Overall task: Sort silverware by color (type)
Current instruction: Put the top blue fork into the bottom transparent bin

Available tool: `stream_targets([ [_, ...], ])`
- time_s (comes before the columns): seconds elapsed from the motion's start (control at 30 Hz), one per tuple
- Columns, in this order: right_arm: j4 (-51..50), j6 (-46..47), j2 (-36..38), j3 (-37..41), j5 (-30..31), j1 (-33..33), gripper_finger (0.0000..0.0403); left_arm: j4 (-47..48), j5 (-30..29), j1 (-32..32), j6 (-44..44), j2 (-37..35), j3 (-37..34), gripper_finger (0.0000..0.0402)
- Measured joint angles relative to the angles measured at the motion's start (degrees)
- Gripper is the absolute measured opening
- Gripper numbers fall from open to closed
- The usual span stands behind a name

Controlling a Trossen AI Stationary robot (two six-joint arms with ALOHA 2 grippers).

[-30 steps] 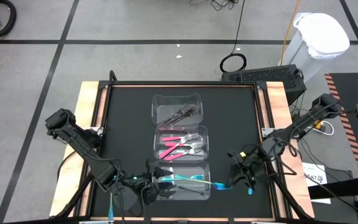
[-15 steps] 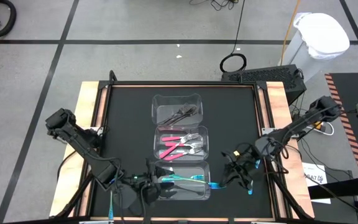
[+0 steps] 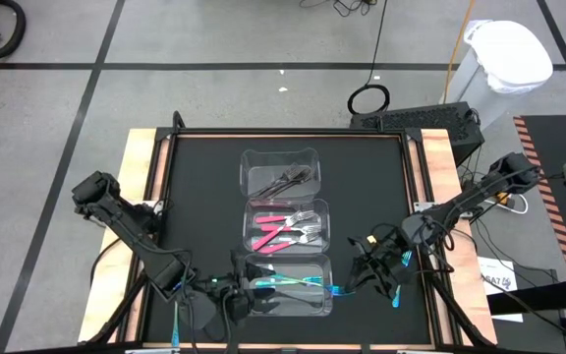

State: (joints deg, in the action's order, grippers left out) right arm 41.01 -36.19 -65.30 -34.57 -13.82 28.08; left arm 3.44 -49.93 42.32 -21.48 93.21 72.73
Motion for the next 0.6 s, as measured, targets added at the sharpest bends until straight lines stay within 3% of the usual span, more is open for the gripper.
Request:
stream_targets([
  [0.33, 0.0, 0.6, 0.0, 0.0, 0.0, 0.0, 0.0000, -0.2, 0.5, -1.3, 0.1, 0.5, -0.3, 0.0218],
  [0.6, 0.0, 0.6, 0.0, 0.0, 0.1, 0.0, 0.0001, -8.1, 2.3, -3.3, -3.2, 0.5, -4.5, 0.0218],
])
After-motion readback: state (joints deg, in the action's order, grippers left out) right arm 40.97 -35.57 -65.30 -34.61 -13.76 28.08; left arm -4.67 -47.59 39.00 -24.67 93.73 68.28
